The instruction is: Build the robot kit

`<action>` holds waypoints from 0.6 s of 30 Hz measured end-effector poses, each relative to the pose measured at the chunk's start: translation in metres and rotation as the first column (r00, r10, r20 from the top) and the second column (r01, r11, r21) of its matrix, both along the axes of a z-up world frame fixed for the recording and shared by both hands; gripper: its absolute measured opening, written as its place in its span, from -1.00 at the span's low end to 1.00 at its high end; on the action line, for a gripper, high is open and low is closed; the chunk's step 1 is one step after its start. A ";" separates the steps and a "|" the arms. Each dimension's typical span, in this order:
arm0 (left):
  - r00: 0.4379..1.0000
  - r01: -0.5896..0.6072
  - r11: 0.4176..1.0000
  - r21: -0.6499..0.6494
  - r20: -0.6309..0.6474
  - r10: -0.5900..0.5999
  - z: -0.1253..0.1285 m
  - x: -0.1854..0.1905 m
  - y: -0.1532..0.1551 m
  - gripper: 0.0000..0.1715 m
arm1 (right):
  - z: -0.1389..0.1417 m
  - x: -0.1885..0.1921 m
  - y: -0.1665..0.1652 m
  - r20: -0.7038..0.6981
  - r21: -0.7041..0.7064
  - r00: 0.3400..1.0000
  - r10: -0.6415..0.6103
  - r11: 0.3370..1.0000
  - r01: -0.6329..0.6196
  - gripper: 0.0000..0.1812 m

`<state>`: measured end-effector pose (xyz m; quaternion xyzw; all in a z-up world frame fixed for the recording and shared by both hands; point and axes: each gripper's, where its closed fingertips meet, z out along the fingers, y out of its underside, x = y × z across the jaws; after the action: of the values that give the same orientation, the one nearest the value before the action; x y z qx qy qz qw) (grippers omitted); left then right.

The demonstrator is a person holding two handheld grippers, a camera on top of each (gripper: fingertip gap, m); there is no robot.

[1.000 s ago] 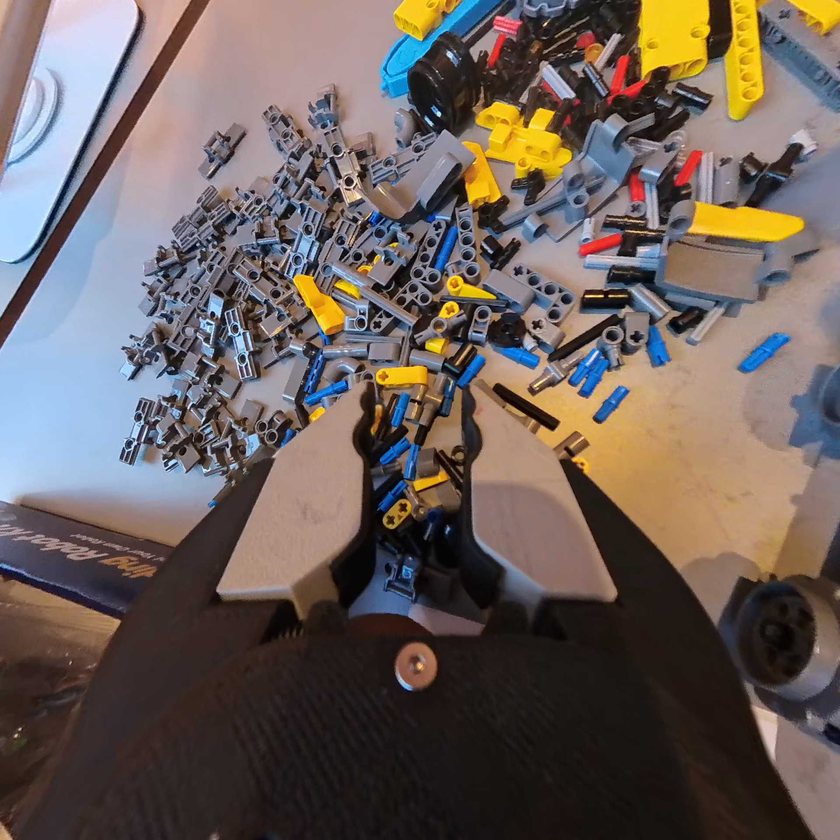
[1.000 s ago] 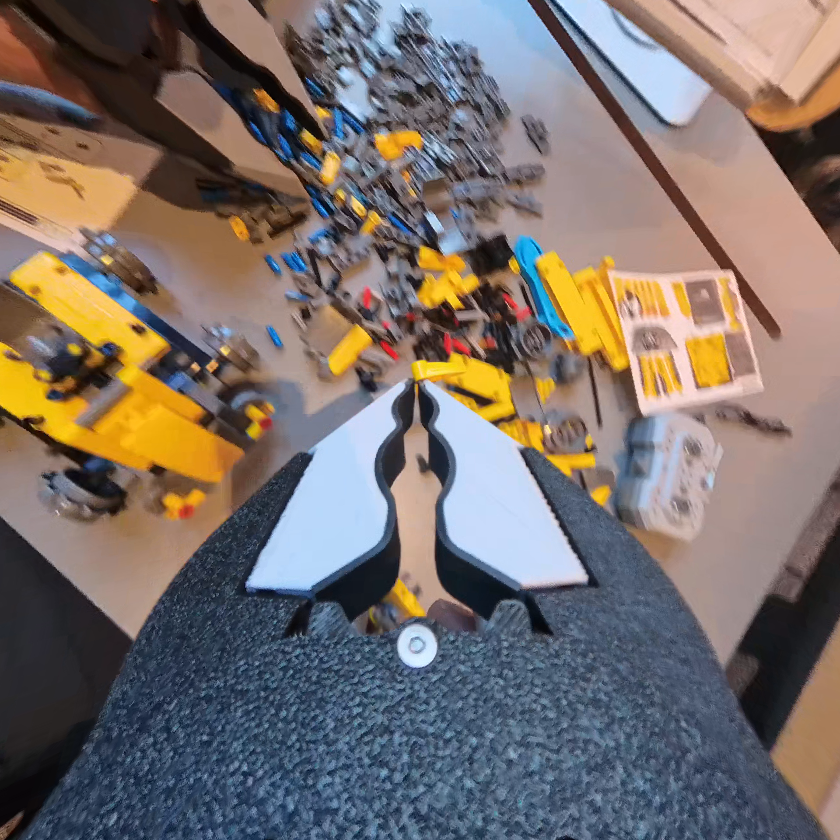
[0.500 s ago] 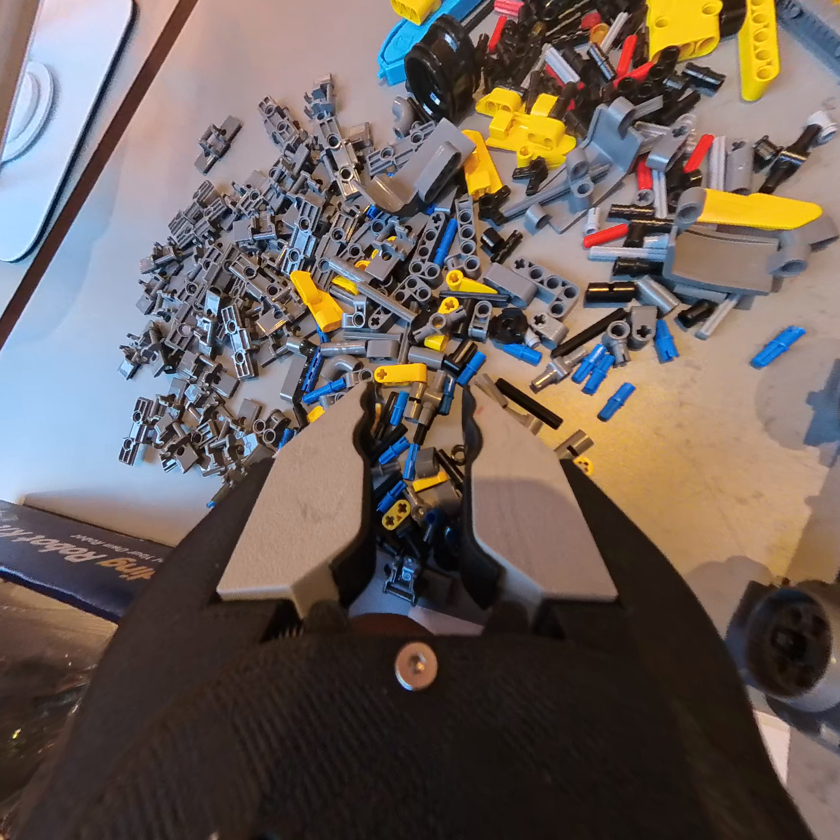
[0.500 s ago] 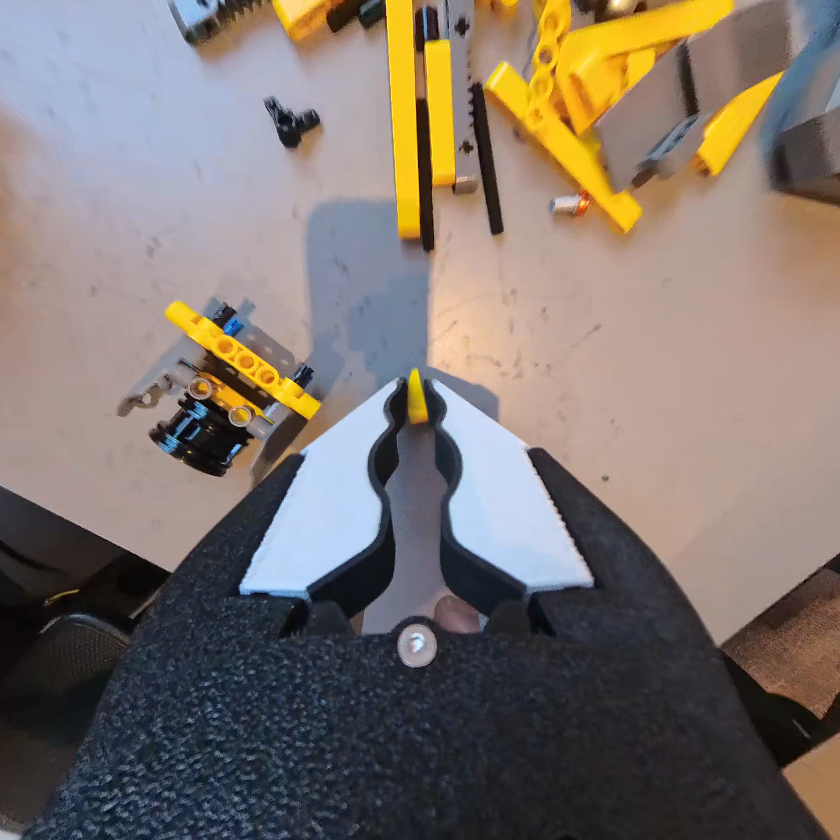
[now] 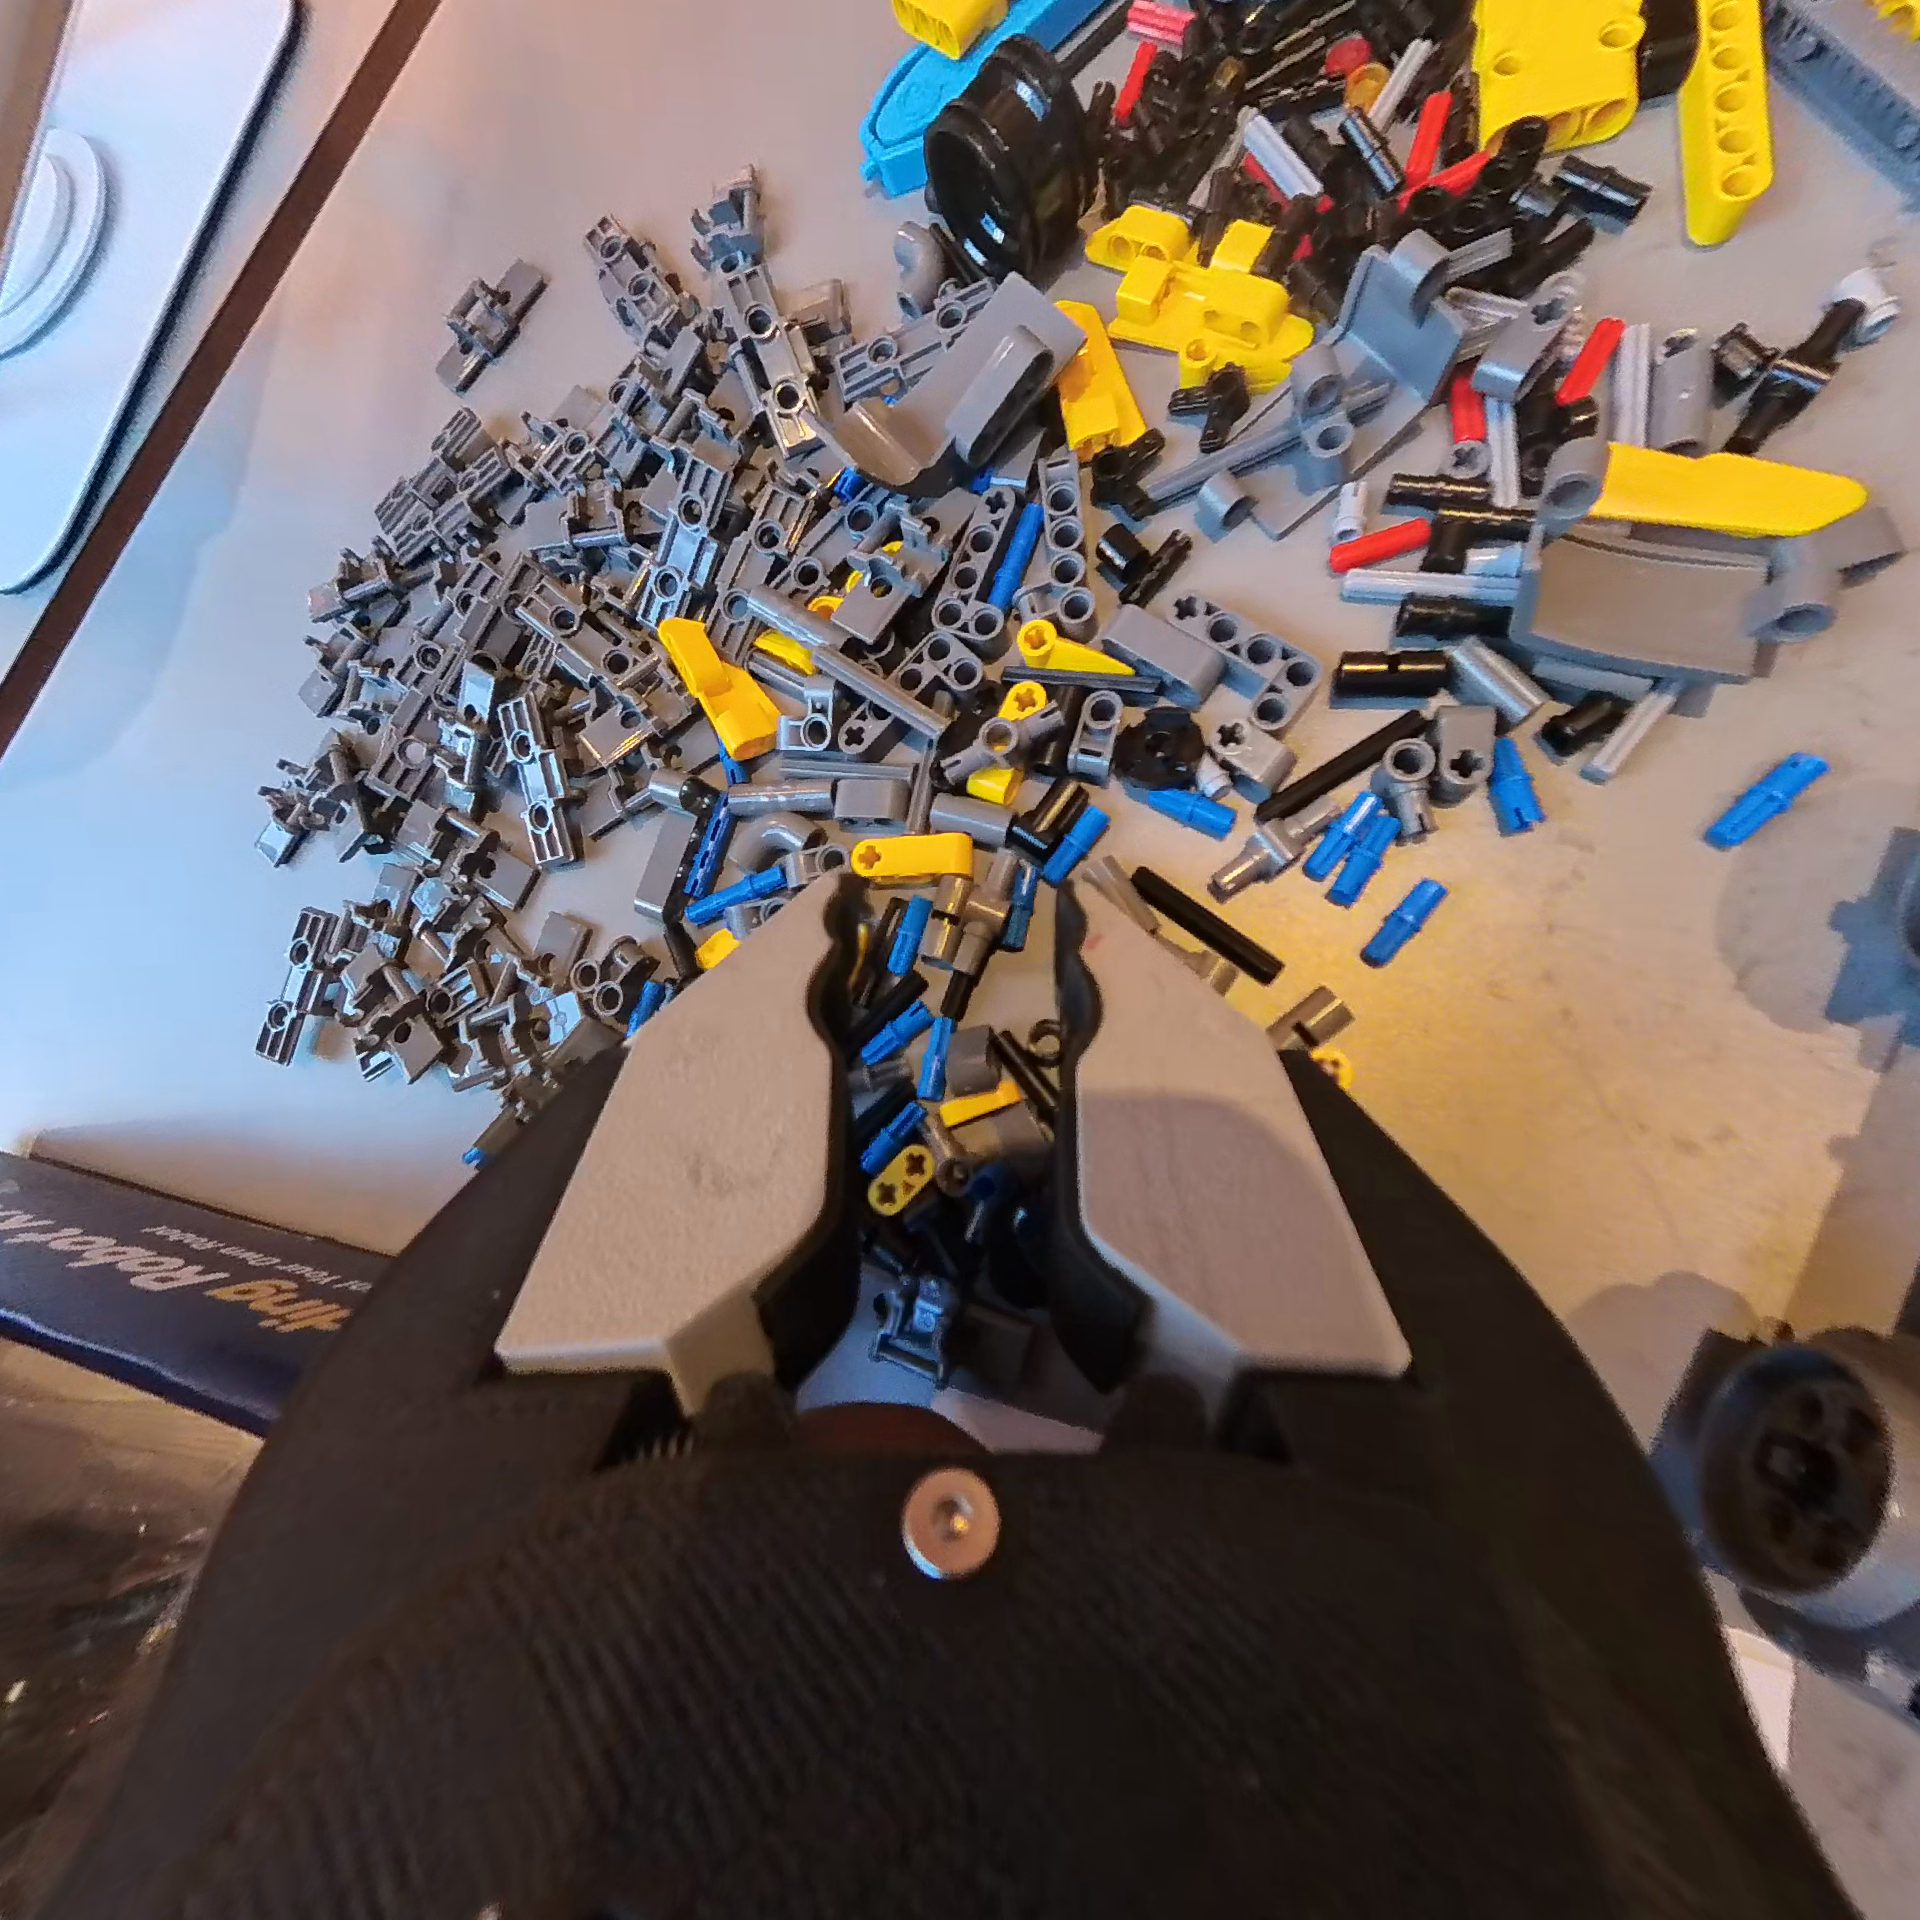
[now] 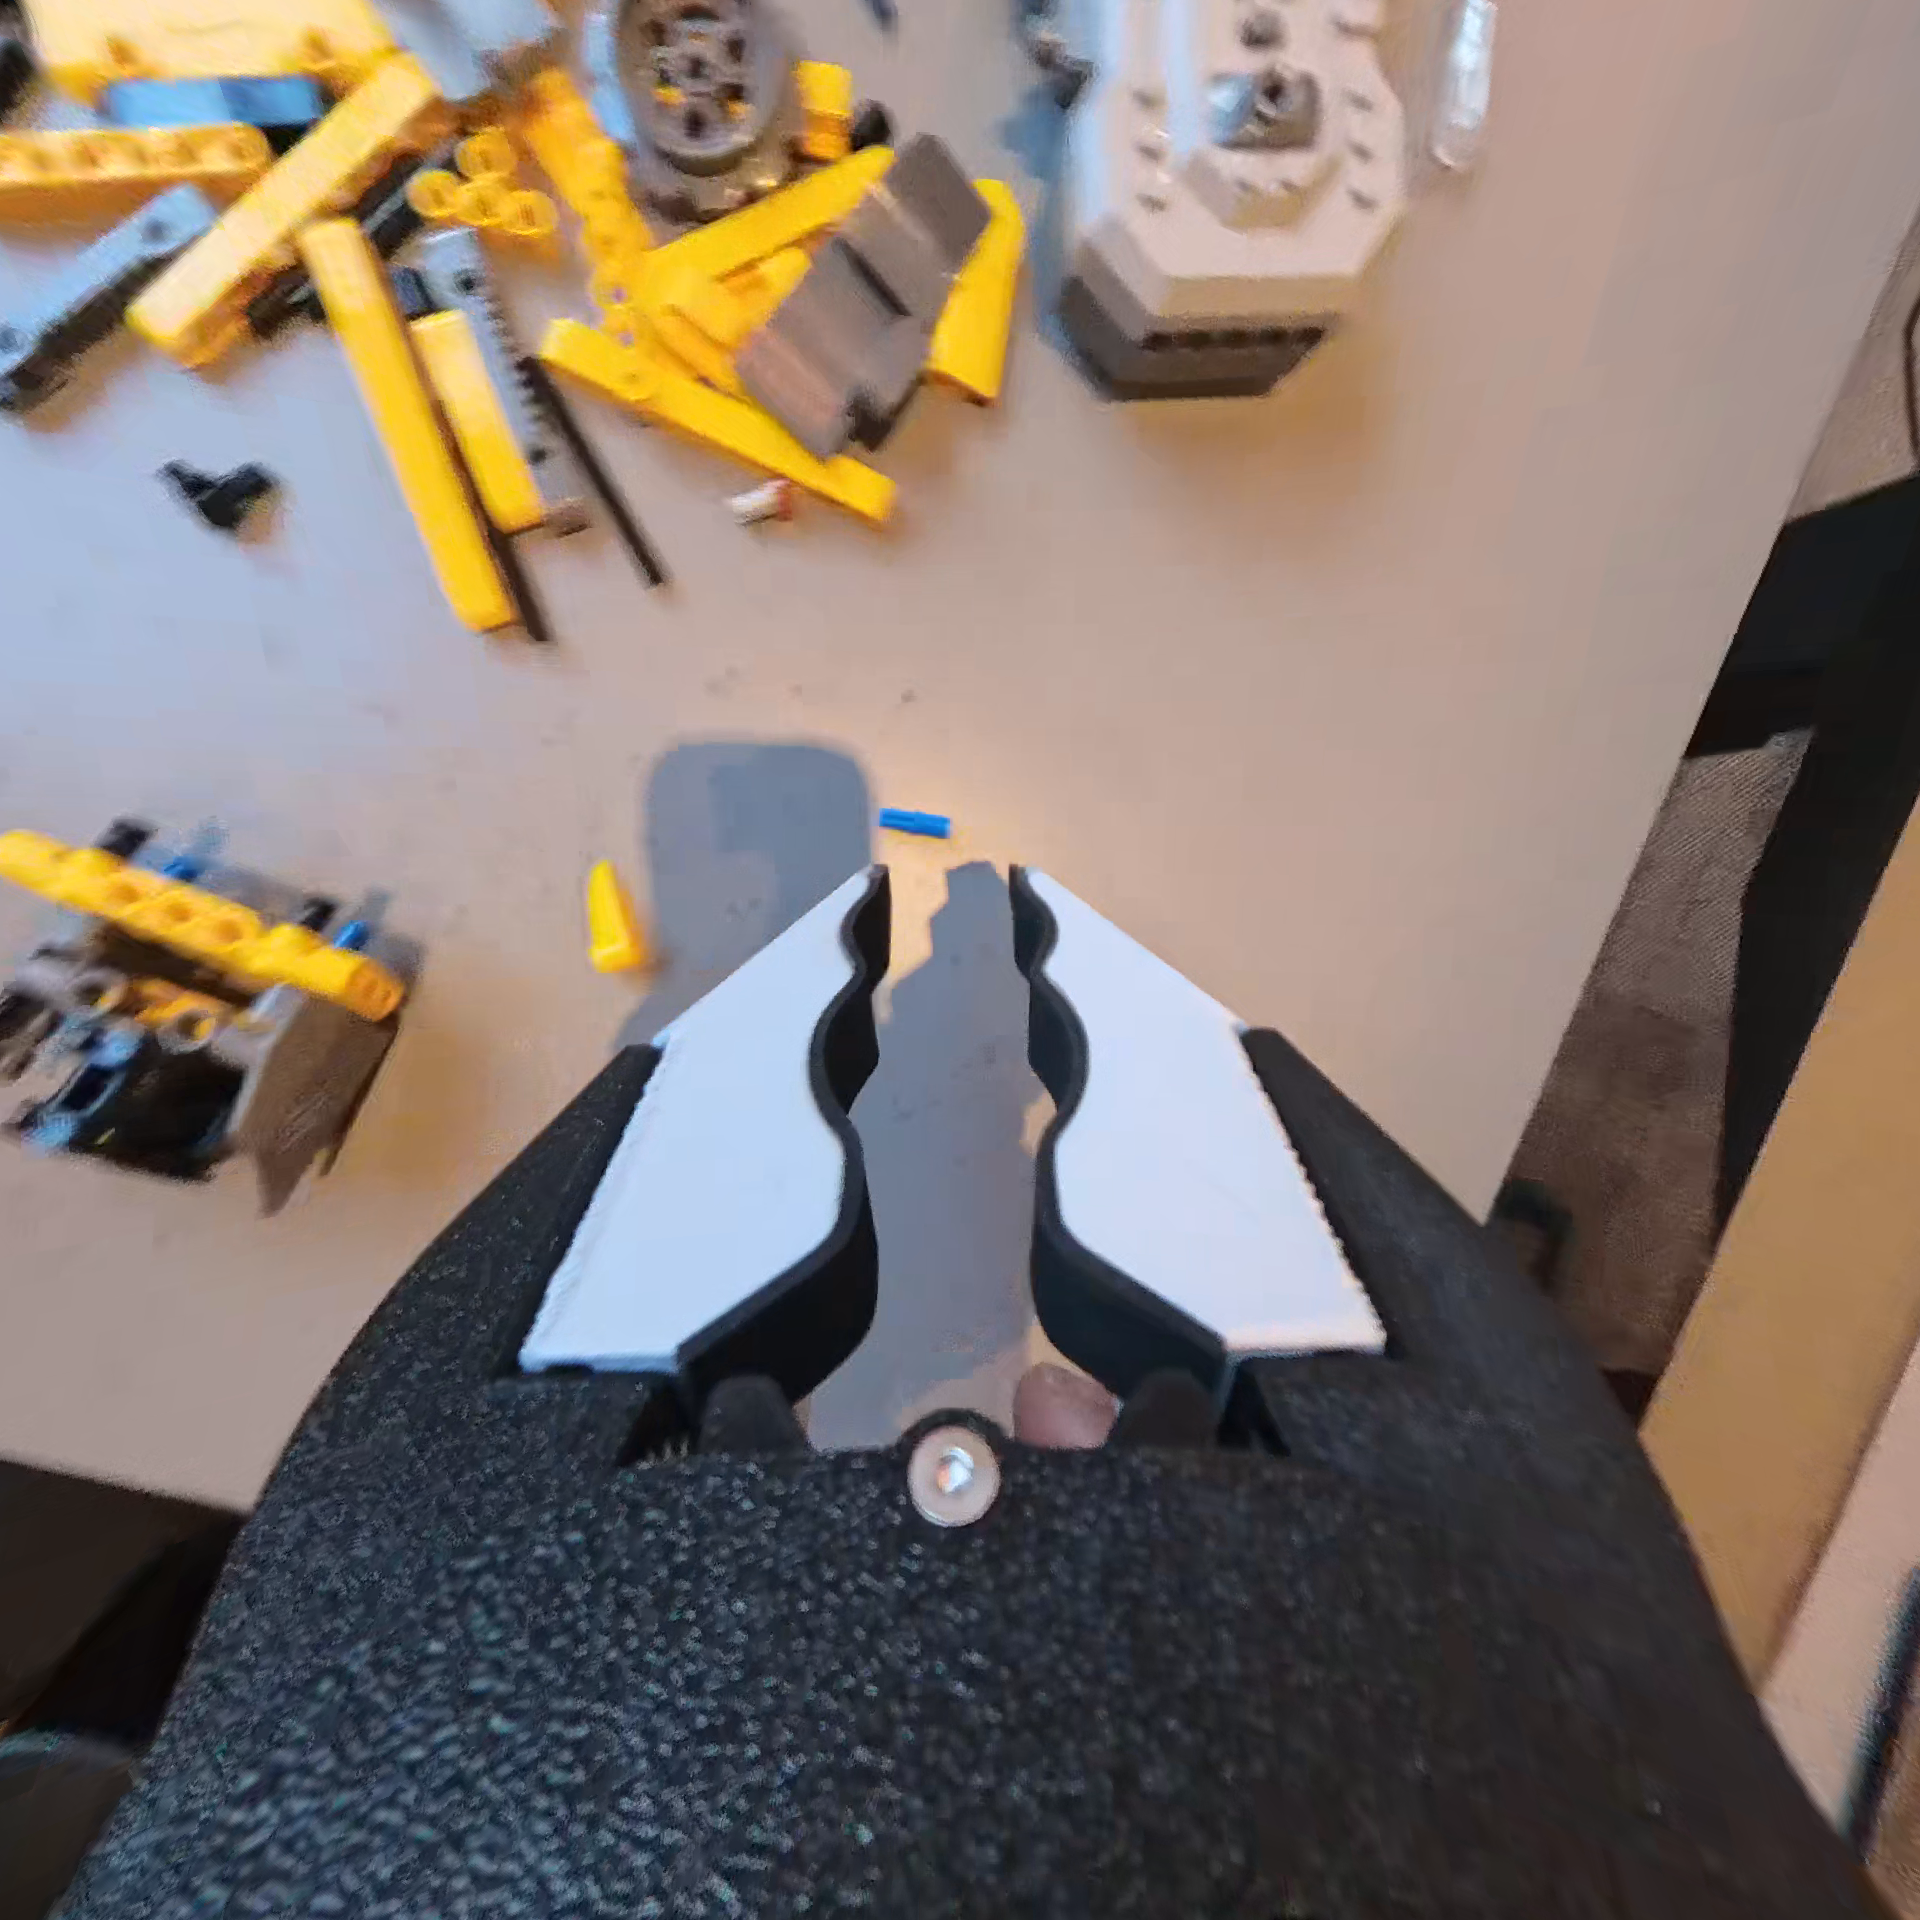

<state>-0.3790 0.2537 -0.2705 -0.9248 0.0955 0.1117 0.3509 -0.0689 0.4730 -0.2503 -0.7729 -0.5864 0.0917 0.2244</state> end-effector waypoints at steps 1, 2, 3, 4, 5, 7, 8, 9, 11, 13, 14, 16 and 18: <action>1.000 0.002 1.000 0.001 -0.001 -0.002 0.000 0.001 0.000 -0.58 | -0.006 0.000 0.007 -0.020 -0.021 0.999 -0.029 0.999 0.028 -0.75; 1.000 0.004 1.000 0.001 -0.001 -0.004 0.000 0.001 0.001 -0.59 | -0.012 -0.004 0.009 -0.042 -0.059 0.998 -0.043 0.997 0.041 -0.76; 1.000 0.005 1.000 0.002 -0.002 -0.005 0.000 0.002 0.001 -0.59 | -0.019 -0.008 0.010 -0.061 -0.096 0.997 -0.050 0.994 0.044 -0.76; 1.000 0.005 1.000 0.003 0.000 -0.005 0.000 0.002 0.001 -0.59 | -0.024 -0.012 0.012 -0.074 -0.119 0.996 -0.057 0.992 0.048 -0.73; 1.000 0.004 1.000 0.003 0.004 -0.004 0.000 0.002 0.001 -0.59 | -0.029 -0.016 0.012 -0.089 -0.146 0.994 -0.060 0.988 0.046 -0.69; 1.000 0.000 1.000 0.005 0.010 0.000 0.000 0.001 0.001 -0.59 | -0.030 -0.025 0.009 -0.140 -0.205 0.988 -0.061 0.978 0.031 -0.71; 1.000 -0.003 1.000 0.005 0.014 0.003 0.000 0.000 0.001 -0.58 | -0.030 -0.026 0.008 -0.148 -0.220 0.987 -0.063 0.975 0.029 -0.74; 1.000 -0.004 1.000 0.005 0.019 0.004 0.000 0.000 0.001 -0.58 | -0.031 -0.028 0.008 -0.155 -0.221 0.986 -0.057 0.975 0.022 -0.81; 1.000 -0.005 1.000 0.005 0.022 0.005 0.000 0.000 0.001 -0.59 | -0.032 -0.031 0.003 -0.166 -0.214 0.986 -0.016 0.977 -0.021 -0.97; 1.000 -0.001 1.000 0.004 0.013 0.001 0.000 0.001 0.001 -0.60 | -0.032 -0.033 -0.002 -0.161 -0.191 0.987 0.028 0.980 -0.059 -1.00; 1.000 0.000 1.000 0.003 0.008 0.000 0.000 0.001 0.001 -0.61 | -0.032 -0.032 -0.004 -0.153 -0.182 0.987 0.048 0.980 -0.076 -1.00; 1.000 0.003 1.000 0.004 0.005 -0.003 0.000 0.001 0.001 -0.62 | -0.031 -0.029 -0.010 -0.138 -0.181 0.988 0.076 0.978 -0.100 -0.92; 1.000 0.002 1.000 0.004 0.012 -0.002 -0.001 0.001 0.001 -0.62 | -0.025 -0.027 -0.007 -0.145 -0.159 0.987 0.067 0.983 -0.090 -0.76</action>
<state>-0.3778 0.2546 -0.2711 -0.9247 0.0940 0.1061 0.3534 -0.0961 0.4661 -0.2752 -0.7567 -0.5898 0.2026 0.1964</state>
